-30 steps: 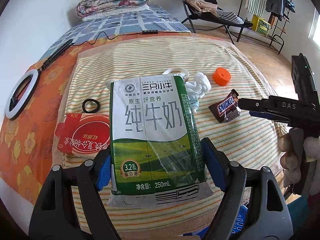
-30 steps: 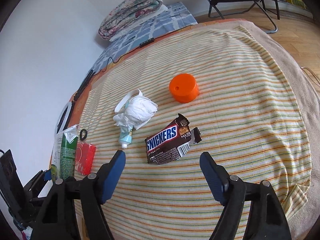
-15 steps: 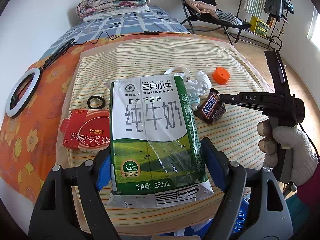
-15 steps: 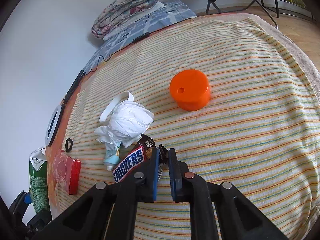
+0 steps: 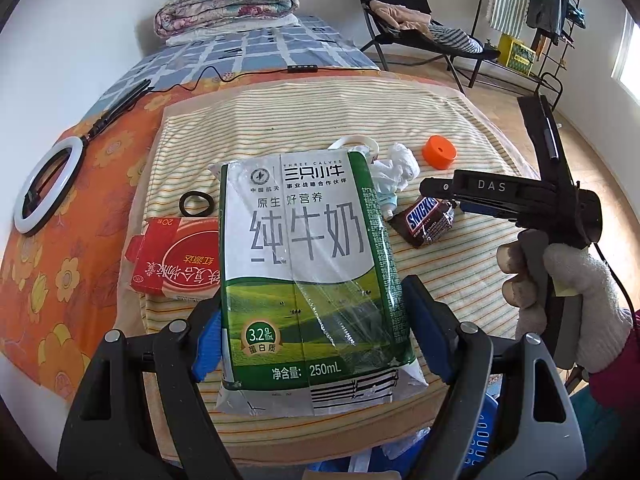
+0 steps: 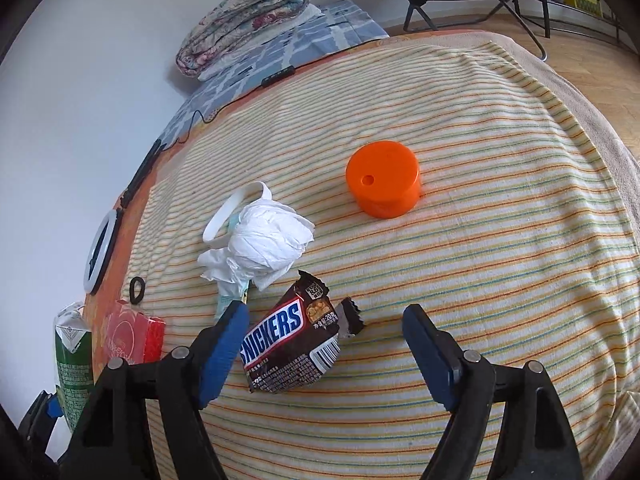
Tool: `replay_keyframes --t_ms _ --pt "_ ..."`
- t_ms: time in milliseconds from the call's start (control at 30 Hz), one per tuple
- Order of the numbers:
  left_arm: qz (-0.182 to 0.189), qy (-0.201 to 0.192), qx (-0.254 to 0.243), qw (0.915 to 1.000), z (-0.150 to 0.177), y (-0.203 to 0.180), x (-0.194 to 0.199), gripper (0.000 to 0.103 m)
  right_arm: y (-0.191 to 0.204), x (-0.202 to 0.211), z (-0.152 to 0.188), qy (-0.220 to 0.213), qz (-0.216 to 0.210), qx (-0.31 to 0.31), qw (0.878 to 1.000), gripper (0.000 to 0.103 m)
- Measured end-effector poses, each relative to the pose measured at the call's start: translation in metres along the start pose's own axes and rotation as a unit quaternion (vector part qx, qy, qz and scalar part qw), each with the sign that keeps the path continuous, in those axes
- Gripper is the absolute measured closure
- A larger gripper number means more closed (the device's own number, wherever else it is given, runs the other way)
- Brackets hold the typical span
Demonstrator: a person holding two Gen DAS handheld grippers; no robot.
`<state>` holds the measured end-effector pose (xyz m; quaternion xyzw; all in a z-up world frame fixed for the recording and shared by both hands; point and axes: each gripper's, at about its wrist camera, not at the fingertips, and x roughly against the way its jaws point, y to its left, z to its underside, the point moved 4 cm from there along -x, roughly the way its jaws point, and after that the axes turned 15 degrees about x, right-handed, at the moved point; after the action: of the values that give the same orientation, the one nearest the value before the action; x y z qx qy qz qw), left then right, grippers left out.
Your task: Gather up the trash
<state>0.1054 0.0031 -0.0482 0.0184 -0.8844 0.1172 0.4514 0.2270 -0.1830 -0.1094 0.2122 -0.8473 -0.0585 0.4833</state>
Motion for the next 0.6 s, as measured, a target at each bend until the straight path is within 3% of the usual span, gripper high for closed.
replay_keyframes --t_ms 167,233,300,333,433,600 --pt "-0.002 0.0 0.002 1.0 -0.001 0.003 0.003 0.022 0.018 -0.015 -0.005 0.013 0.058 0.062 0.996 0.022" --pt "-0.003 -0.001 0.005 1.0 -0.002 0.006 0.006 0.022 0.027 -0.018 -0.004 0.018 0.086 0.102 0.991 0.044" --pt "-0.003 -0.001 0.007 1.0 -0.002 0.008 0.008 0.022 0.03 -0.017 -0.002 0.02 0.1 0.127 0.987 0.056" --pt "-0.004 -0.001 0.007 1.0 -0.001 0.009 0.008 0.022 0.029 -0.015 -0.001 0.02 0.093 0.127 0.987 0.07" --pt "-0.003 -0.001 0.006 1.0 0.002 0.011 0.011 0.022 0.024 -0.006 0.002 0.017 0.06 0.115 0.991 0.094" --pt "0.004 0.0 0.002 1.0 0.013 0.009 0.021 0.022 0.025 0.019 0.01 -0.003 0.04 0.111 0.993 0.098"
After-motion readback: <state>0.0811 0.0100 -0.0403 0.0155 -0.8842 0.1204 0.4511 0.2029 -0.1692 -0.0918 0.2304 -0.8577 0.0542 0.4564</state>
